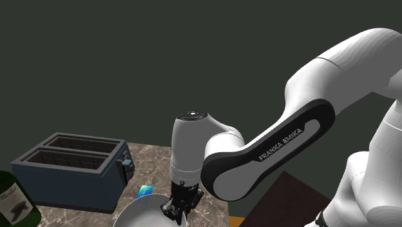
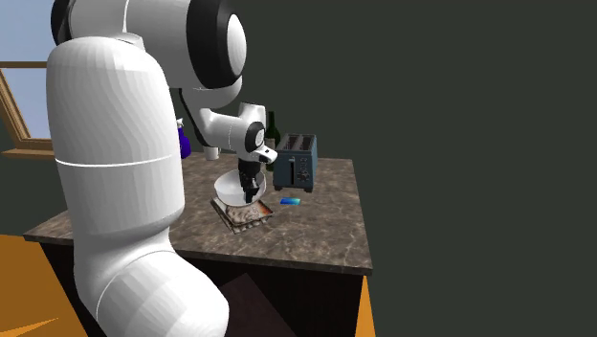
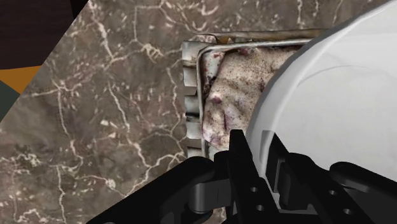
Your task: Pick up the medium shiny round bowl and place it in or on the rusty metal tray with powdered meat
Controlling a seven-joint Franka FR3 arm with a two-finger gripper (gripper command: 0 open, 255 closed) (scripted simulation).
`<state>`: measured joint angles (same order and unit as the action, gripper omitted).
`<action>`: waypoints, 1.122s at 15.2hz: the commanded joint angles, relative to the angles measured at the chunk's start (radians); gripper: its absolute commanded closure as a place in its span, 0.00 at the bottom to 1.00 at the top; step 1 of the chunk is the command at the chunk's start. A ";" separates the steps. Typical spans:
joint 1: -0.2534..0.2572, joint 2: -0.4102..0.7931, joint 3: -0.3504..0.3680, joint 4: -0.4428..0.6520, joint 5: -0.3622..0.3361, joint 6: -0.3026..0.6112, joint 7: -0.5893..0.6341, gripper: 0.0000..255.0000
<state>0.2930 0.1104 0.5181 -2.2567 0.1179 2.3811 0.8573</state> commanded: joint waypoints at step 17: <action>-0.017 -0.091 -0.003 0.043 0.046 -0.127 -0.034 0.00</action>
<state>0.2763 0.0193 0.5153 -2.2136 0.1636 2.2543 0.8233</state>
